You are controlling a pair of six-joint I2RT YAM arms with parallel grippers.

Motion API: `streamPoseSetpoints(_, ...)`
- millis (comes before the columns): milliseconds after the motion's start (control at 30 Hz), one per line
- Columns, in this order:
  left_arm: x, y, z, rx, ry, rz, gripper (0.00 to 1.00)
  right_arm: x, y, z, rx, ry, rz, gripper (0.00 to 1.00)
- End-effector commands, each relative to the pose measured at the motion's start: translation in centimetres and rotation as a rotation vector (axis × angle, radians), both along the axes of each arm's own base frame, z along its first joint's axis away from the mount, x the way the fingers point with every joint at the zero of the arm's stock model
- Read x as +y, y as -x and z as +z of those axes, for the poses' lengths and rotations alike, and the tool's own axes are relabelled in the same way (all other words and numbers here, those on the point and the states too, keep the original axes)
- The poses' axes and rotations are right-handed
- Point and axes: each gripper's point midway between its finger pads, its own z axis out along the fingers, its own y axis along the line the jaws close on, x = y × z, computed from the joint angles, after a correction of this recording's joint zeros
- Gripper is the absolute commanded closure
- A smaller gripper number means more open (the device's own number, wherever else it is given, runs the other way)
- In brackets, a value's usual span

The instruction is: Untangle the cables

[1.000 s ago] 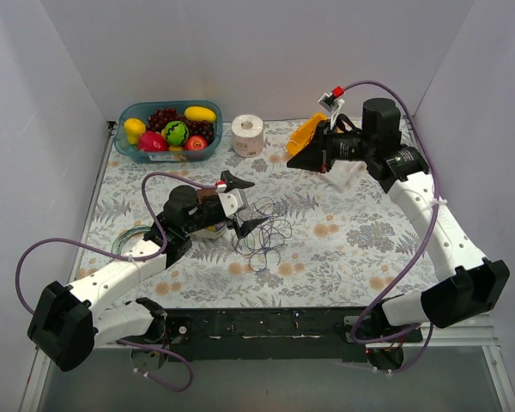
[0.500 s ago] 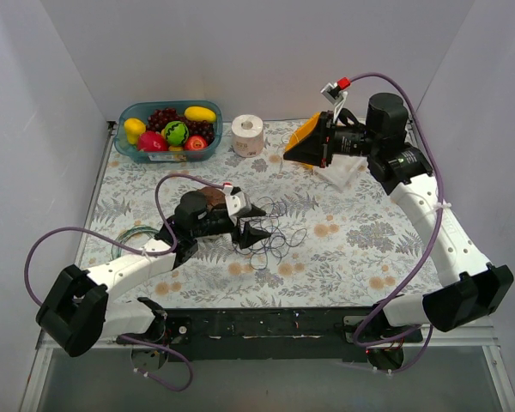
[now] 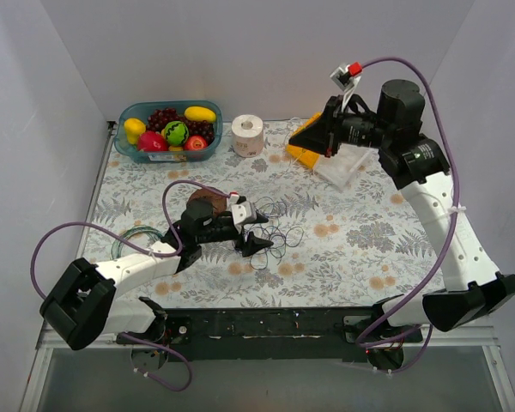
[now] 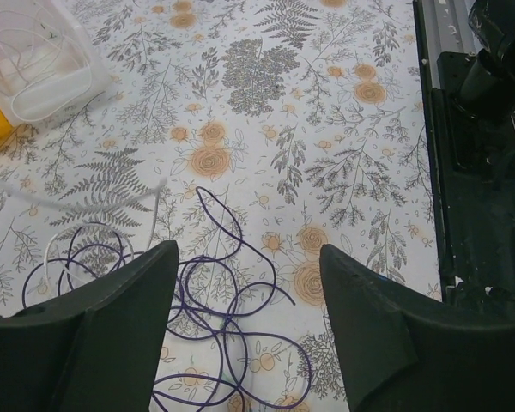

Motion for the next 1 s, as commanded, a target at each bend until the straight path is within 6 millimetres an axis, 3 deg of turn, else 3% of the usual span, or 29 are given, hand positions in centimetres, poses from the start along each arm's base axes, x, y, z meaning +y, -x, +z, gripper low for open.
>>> streamPoseSetpoints(0,0.4,0.3,1.1,-0.066,0.011,-0.003,0.31,-2.0,-3.1,2.6,-0.116,0.078,-0.164,0.99)
streamPoseSetpoints(33,0.5,0.4,1.0,-0.073,0.006,-0.006,0.30,-2.3,-4.5,2.0,-0.090,0.107,-0.207,0.99)
streamPoseSetpoints(67,0.6,0.6,0.9,-0.069,-0.001,-0.009,0.29,-2.6,-5.2,2.6,-0.105,0.111,-0.232,0.99)
streamPoseSetpoints(100,0.7,0.8,1.0,-0.077,0.000,-0.014,0.26,-3.3,-5.8,4.9,-0.161,0.095,-0.270,0.99)
streamPoseSetpoints(167,1.0,1.2,0.6,-0.082,-0.014,-0.024,0.24,-4.5,-8.3,5.4,-0.167,0.109,-0.343,0.99)
streamPoseSetpoints(200,1.1,1.4,0.7,-0.088,-0.012,-0.031,0.23,-5.1,-8.6,7.5,-0.215,0.085,-0.371,0.99)
streamPoseSetpoints(267,1.3,1.5,0.3,-0.085,-0.022,-0.025,0.22,-6.5,-10.7,8.5,-0.235,0.064,-0.430,0.99)
streamPoseSetpoints(600,1.8,1.1,0.2,-0.109,-0.027,0.011,0.20,-13.9,-14.9,14.5,-0.428,-0.051,-0.669,0.99)
streamPoseSetpoints(767,1.7,1.0,0.3,-0.113,-0.025,0.013,0.19,-16.4,-16.9,14.6,-0.478,-0.046,-0.734,0.99)
streamPoseSetpoints(967,1.8,0.9,0.2,-0.118,-0.030,0.018,0.19,-17.9,-19.2,14.1,-0.485,-0.060,-0.750,0.99)
